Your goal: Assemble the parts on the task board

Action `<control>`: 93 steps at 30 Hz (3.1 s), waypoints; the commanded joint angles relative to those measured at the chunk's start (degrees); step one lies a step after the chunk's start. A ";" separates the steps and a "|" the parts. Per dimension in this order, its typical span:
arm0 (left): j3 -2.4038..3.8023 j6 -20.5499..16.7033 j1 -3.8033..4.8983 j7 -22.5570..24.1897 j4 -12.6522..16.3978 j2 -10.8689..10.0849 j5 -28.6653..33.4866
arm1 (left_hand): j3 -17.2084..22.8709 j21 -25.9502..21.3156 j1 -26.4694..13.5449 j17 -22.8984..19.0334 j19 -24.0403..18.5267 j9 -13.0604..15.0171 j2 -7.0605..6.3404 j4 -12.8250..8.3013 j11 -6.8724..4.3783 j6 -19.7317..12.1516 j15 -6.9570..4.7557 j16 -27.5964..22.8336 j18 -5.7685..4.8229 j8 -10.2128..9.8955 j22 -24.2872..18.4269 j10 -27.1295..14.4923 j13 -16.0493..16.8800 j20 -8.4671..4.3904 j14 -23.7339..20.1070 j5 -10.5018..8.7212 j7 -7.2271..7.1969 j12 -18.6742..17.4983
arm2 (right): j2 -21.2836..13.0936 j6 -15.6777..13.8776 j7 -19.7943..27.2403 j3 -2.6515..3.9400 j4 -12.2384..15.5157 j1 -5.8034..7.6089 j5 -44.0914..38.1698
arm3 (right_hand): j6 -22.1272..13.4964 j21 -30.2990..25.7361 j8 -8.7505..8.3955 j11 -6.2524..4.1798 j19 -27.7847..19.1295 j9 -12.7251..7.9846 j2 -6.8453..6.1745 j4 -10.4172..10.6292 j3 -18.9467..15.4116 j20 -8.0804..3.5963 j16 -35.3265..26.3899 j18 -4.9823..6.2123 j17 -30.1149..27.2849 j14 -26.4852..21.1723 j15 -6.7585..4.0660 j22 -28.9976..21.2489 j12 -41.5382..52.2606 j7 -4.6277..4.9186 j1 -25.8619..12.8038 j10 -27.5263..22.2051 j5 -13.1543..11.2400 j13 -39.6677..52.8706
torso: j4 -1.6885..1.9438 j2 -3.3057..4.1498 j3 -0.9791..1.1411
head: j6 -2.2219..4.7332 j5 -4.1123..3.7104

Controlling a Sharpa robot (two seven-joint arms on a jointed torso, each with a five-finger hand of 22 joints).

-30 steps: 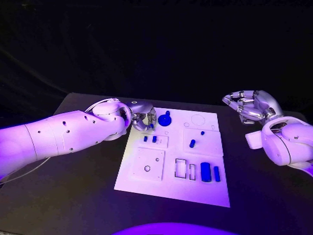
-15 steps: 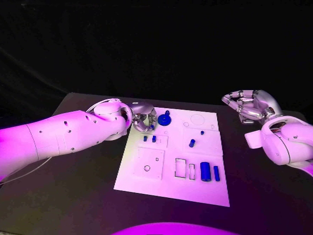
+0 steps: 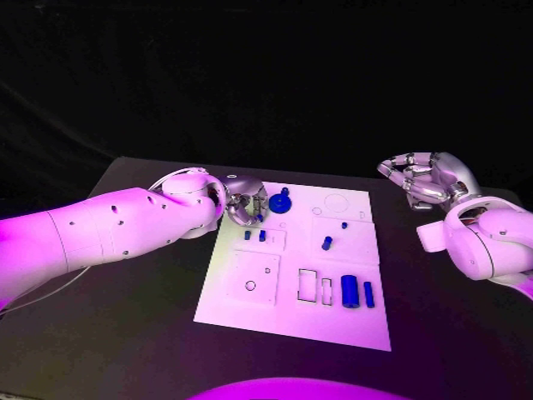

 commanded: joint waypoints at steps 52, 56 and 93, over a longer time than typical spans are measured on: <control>-0.14 -0.55 -0.01 -1.09 -0.15 -0.76 1.21 | -2.66 -2.08 -4.31 -3.64 -1.55 -2.13 -2.30 0.31 1.82 -6.60 1.48 -0.87 -0.10 -6.34 -2.81 -4.73 -1.58 1.26 -1.16 -0.21 0.69 -5.92 | 0.12 1.96 -1.57 0.01 -1.15 -0.06 -2.75 | -0.92 -6.69 0.40 0.13 -2.63 -0.19 -0.32 0.01 0.03 -0.24 -3.14 2.15 1.51 2.31 -0.33 5.74 -10.72 0.11 0.57 -7.45 0.20 -10.71 | 0.00 -0.02 -0.02 | -0.15 -0.09; -0.07 -2.55 -0.01 -0.88 0.26 -1.74 1.96 | -5.09 -3.59 -4.57 -4.12 -2.72 -2.44 -2.09 0.28 2.28 -8.11 1.86 -0.90 0.37 -7.27 -4.92 -6.99 -1.88 1.64 -1.29 -0.14 0.28 -6.71 | 0.15 4.52 -3.93 0.01 -2.01 -0.06 -6.94 | -1.70 -12.91 0.36 0.22 -5.18 -0.32 -1.60 -1.14 2.43 -0.29 -6.89 3.29 -4.02 0.67 -0.30 2.13 -27.76 0.49 3.76 -15.67 -0.29 -24.81 | 0.03 -0.04 -0.03 | -0.13 -0.10; 0.55 -7.19 0.97 26.09 10.15 -13.16 80.06 | -4.48 -27.82 -2.01 -32.49 -19.28 -1.34 1.32 1.09 1.01 -2.12 0.94 -17.06 5.85 -3.94 -33.37 -0.89 0.49 0.95 -16.08 0.02 1.37 1.55 | 7.60 17.88 -27.31 0.05 -4.07 -2.74 -73.85 | 3.07 -5.86 -6.15 2.38 -0.55 -4.44 -7.60 -8.05 14.36 0.89 -4.87 1.63 -0.59 2.63 1.38 6.81 -57.71 1.64 5.69 -11.41 -2.85 -51.70 | 0.02 0.09 -0.14 | 0.04 -4.46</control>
